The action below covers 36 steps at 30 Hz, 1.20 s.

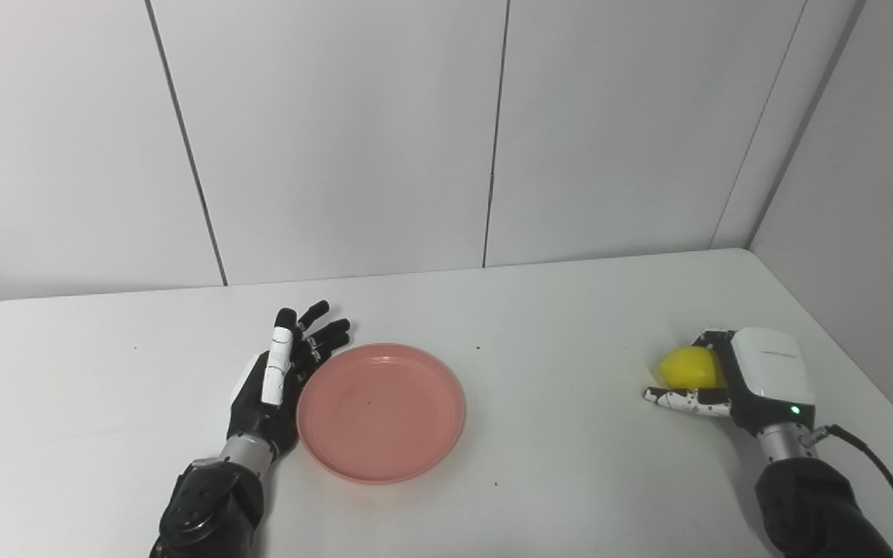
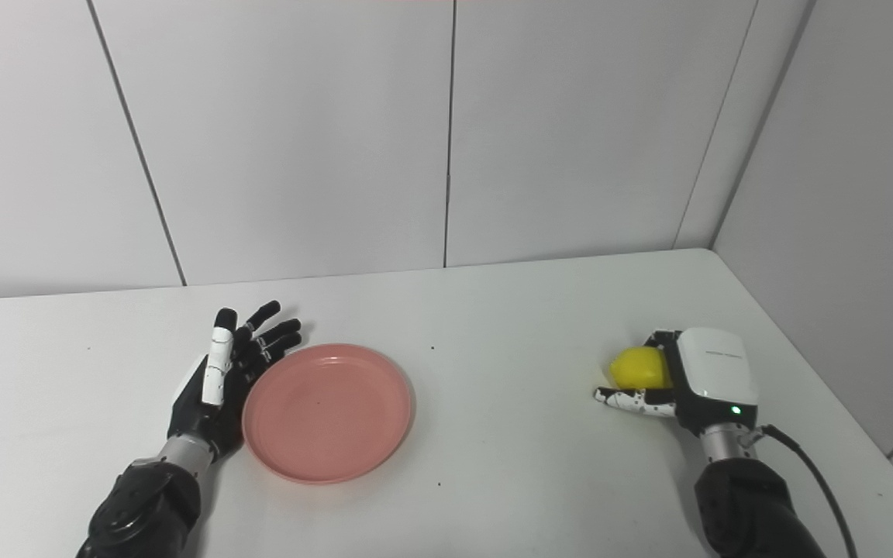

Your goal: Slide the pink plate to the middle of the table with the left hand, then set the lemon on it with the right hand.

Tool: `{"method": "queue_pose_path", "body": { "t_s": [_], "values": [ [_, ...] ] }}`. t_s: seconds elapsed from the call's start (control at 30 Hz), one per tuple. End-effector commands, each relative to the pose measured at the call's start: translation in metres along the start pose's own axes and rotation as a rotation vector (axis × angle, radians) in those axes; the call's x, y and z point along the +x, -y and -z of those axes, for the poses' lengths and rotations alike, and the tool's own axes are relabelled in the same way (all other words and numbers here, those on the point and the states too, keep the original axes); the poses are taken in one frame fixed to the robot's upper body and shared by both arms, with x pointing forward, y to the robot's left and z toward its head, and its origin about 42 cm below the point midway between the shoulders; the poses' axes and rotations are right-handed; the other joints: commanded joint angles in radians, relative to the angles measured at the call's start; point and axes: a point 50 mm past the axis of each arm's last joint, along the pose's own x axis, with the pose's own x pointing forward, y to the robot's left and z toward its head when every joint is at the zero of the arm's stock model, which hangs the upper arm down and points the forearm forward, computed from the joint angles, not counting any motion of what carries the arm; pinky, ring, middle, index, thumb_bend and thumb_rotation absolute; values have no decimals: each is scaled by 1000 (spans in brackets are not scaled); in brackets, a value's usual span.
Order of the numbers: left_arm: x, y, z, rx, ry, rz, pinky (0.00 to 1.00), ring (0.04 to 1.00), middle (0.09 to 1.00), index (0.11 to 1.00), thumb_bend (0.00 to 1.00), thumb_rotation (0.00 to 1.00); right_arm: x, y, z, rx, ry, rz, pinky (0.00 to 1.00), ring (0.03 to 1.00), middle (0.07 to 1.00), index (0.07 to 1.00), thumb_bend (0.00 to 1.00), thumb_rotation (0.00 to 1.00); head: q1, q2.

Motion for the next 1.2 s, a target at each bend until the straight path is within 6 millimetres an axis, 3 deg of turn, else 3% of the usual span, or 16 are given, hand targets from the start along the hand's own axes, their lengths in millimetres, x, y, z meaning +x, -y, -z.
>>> {"method": "queue_pose_path", "body": {
  "t_s": [0.0,0.17,0.57,0.7,0.73,0.8,0.93,1.17],
  "values": [
    [-14,-1,38,-34,-165,-17,1000,850,806,873,853,932,5,2,12,-45,-9,-9,171,229,298,376,637,369,1,2],
    [-14,-1,39,-37,-166,-15,1000,852,809,876,857,931,4,0,15,-43,-16,-25,170,227,288,341,634,439,2,2],
    [-14,3,41,-34,-166,-22,1000,844,798,871,853,925,5,9,13,11,0,-30,189,250,316,389,620,419,40,1],
    [-13,7,42,-25,-166,-23,1000,847,801,876,861,935,7,21,7,42,19,-17,173,230,290,333,638,371,80,1],
    [-13,9,43,-25,-166,-24,1000,844,800,873,869,936,8,26,5,43,30,-5,206,268,339,432,634,388,93,0],
    [-12,14,44,-22,-166,-24,997,839,797,868,880,936,11,36,0,57,68,31,200,262,336,431,634,398,115,-1],
    [-10,20,47,-12,-164,-35,997,835,794,863,905,946,17,56,-13,70,130,80,172,230,305,409,619,480,152,-4],
    [-9,28,50,-3,-150,-36,1000,843,796,864,935,945,18,86,-46,114,242,137,150,203,274,340,626,452,190,-8]
  ]
}}
